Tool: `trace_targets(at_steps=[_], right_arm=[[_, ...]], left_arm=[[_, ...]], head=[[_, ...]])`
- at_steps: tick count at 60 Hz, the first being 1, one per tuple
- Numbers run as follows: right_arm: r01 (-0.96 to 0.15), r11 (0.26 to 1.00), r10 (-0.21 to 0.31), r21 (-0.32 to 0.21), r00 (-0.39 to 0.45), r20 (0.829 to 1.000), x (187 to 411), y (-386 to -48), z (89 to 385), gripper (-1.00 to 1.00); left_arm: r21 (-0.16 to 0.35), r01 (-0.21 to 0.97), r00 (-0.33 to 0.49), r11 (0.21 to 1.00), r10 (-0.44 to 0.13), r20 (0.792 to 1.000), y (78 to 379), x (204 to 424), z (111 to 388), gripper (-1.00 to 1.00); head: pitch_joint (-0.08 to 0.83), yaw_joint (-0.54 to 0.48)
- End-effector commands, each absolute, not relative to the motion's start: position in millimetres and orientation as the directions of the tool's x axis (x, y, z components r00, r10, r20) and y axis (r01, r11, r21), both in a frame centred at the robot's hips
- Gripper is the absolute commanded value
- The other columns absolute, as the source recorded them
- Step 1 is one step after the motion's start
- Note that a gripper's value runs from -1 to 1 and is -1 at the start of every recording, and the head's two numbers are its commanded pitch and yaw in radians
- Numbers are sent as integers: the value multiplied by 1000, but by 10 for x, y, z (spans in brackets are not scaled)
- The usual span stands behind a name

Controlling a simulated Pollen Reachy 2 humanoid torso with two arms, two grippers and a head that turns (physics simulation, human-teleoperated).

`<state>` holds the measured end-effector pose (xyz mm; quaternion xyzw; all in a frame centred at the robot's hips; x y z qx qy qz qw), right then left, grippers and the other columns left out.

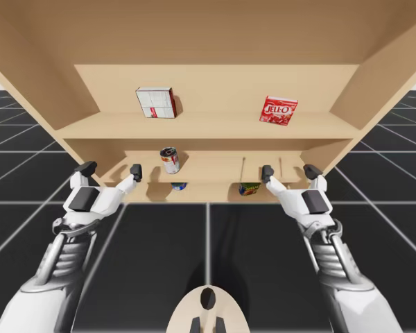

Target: Find the tomato soup can on the shelf and bring it to me.

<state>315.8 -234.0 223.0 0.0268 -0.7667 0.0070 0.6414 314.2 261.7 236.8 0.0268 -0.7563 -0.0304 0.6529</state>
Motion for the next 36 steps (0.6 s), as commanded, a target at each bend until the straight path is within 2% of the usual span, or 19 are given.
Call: trace_targets(at_steps=[1, 10, 20, 36], right_arm=[[-51, 996, -78, 70, -164, 983, 3134, -2323, 2231, -1000], [-67, 996, -74, 63, -175, 982, 3148, -2339, 2255, -1000], [-54, 997, -65, 56, -173, 983, 3157, -2343, 2247, -1000], [-64, 997, -59, 49, -165, 984, 3155, -2330, 2232, -1000]], left_arm=[[80, 0, -145, 997, -80, 986, 2625, 3143, 2369, -1000], [78, -2, -146, 997, -77, 986, 2635, 3147, 2373, -1000], [78, -3, -145, 997, -78, 986, 2641, 3148, 2374, -1000], [84, -2, -142, 996, -83, 986, 2633, 3164, 2355, -1000]], head=[[-4, -47], [33, -43], [132, -15], [296, 136]])
